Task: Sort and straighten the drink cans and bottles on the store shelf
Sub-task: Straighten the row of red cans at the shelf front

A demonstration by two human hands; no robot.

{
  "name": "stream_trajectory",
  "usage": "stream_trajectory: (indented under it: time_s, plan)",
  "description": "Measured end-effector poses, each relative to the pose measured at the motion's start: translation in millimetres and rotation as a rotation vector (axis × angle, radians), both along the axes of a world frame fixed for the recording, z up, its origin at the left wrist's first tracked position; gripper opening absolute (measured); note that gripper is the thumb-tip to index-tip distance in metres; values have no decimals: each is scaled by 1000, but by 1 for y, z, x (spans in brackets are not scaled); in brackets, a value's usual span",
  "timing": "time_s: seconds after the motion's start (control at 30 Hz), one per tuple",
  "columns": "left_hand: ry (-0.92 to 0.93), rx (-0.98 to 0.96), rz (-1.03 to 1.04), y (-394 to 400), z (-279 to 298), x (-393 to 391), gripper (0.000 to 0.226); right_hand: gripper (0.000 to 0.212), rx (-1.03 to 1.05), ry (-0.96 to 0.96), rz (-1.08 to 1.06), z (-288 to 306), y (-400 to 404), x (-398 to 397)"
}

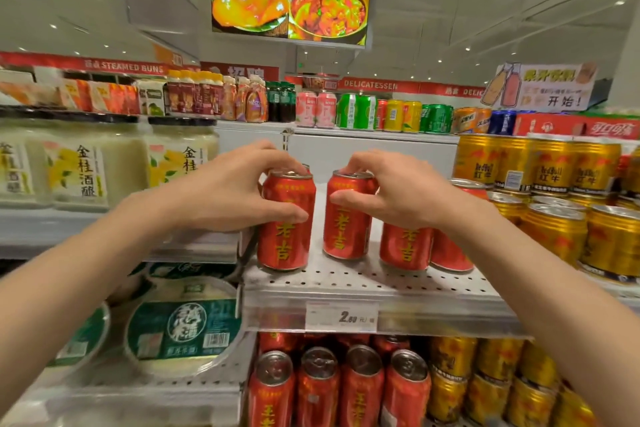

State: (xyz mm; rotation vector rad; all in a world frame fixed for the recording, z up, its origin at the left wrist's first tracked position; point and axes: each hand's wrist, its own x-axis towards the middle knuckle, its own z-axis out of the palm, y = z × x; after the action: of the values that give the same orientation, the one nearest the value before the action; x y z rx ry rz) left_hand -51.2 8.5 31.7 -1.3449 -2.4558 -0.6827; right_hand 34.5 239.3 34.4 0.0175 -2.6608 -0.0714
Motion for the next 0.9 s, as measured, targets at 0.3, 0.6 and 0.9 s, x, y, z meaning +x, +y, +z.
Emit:
stream_trajectory:
  time_s: [0.3, 0.6, 0.9]
  plan:
    - [-88, 139, -16, 1, -7, -5, 60, 45, -173, -41, 68, 7, 0, 4]
    - [-159, 173, -53, -1, -7, -8, 47, 41, -264, -128, 230, 13, -4, 13]
    - [54, 51, -14, 4, -7, 0, 52, 40, -227, -128, 197, 16, -2, 23]
